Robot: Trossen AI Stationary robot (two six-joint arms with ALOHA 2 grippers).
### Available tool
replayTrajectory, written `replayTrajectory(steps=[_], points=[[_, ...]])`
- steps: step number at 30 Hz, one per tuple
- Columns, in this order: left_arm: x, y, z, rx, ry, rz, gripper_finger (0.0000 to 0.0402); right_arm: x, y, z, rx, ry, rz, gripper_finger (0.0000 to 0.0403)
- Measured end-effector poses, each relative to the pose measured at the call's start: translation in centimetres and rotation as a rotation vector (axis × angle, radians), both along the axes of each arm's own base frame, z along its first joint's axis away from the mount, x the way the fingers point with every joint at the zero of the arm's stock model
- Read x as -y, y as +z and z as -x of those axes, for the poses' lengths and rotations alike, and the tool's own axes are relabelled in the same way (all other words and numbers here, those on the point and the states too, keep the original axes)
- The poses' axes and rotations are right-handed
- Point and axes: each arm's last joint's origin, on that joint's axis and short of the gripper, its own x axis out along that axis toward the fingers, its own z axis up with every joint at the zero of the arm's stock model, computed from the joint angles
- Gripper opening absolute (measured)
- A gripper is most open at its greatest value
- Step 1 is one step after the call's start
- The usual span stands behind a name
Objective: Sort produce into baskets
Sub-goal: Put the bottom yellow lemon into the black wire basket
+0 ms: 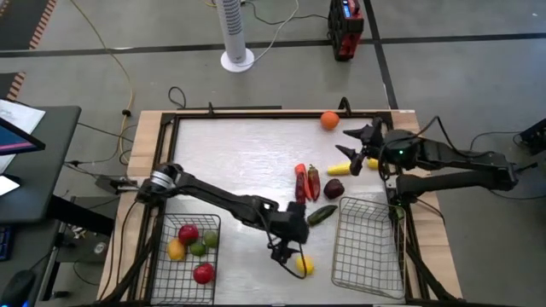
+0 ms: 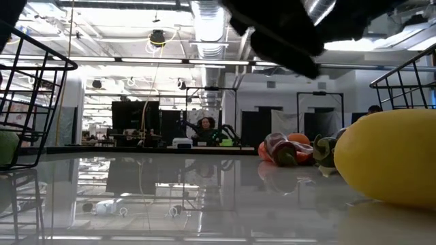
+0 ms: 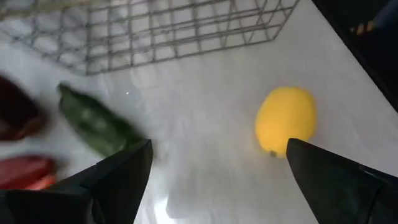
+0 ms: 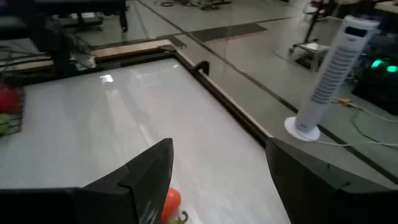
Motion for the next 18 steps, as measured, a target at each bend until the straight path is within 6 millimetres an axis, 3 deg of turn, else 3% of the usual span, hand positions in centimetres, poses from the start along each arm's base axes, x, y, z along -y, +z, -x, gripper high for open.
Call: replayTrajectory(steps=[8,18], points=[[2.5,-1.4,-2.6,-0.042,-0.102,0.032,0.0359,-0.3,-0.9,1.2,-0.001,-0.019,-0.038,0.0286],[5.8,-3.1,-1.7,-0.035,-0.148,-0.093,0.0359,-0.6,-2.3,1.0,0.081,-0.006,-0.061,0.0285]])
